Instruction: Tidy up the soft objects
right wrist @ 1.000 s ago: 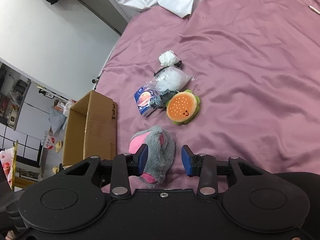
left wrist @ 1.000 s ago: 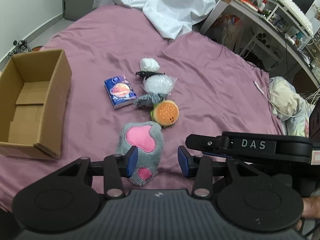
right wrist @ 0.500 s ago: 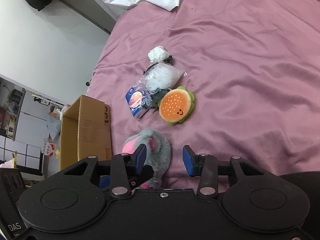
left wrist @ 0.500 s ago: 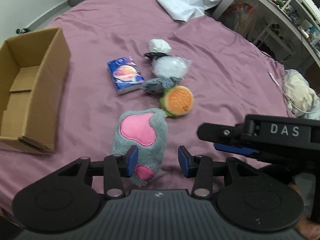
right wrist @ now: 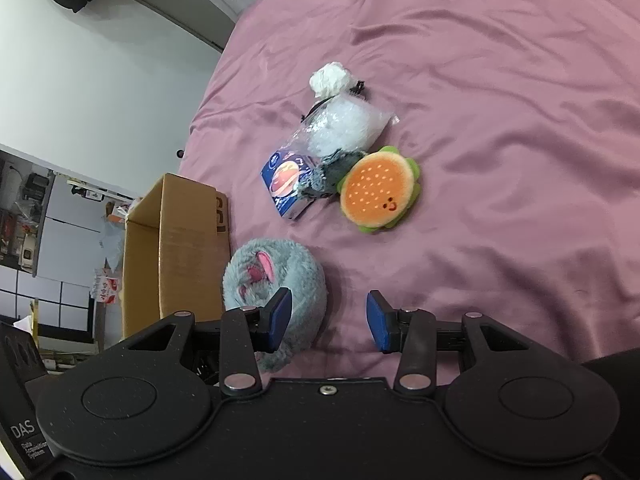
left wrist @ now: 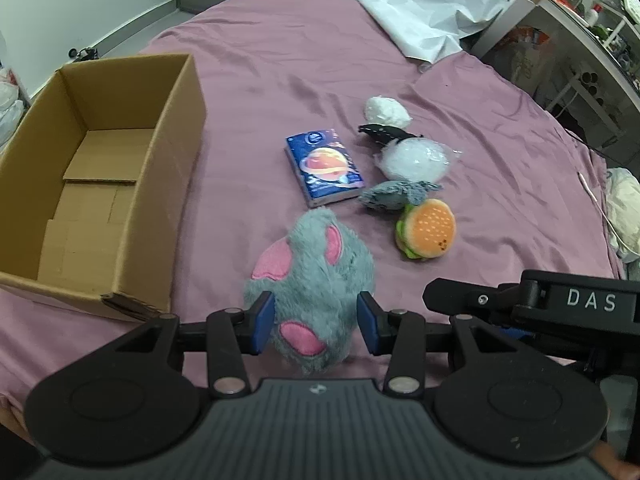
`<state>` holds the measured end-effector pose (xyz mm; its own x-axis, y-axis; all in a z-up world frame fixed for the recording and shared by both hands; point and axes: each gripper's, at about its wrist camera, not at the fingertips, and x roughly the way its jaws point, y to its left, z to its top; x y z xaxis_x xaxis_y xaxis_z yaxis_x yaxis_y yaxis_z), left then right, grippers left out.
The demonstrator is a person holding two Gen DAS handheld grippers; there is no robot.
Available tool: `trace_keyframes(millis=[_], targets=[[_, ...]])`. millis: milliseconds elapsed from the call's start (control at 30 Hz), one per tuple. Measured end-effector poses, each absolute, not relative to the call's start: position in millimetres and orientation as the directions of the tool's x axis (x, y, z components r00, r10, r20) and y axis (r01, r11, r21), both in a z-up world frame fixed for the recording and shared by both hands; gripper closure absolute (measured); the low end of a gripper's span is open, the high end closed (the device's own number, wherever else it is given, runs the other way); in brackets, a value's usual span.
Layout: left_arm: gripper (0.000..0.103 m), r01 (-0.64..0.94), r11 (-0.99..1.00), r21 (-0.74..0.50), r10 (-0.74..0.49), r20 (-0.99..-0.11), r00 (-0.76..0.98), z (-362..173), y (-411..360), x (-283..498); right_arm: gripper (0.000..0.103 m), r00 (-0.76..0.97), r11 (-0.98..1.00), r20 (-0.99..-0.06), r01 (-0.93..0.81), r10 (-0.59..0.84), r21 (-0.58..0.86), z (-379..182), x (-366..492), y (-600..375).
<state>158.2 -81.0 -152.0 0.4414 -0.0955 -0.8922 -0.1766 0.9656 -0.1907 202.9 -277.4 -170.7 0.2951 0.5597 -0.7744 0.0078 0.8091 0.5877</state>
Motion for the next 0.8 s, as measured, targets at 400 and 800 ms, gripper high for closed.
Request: trace_keyframes(millis=[400,800], targets=[[0.06,-0.215,0.951,-0.221,-0.102,-0.883,0.457,-165,-59,162,0.053,0.259,0.786,-0.759,-0.003,0.598,0.618,-186,216,-249],[0.066,-0.24,0.935,-0.26,-0.117,-0.867,0.485,-167,-39,161,0.053,0.224,0.78,-0.759,-0.012,0.612,0.625,-198,224,-232]])
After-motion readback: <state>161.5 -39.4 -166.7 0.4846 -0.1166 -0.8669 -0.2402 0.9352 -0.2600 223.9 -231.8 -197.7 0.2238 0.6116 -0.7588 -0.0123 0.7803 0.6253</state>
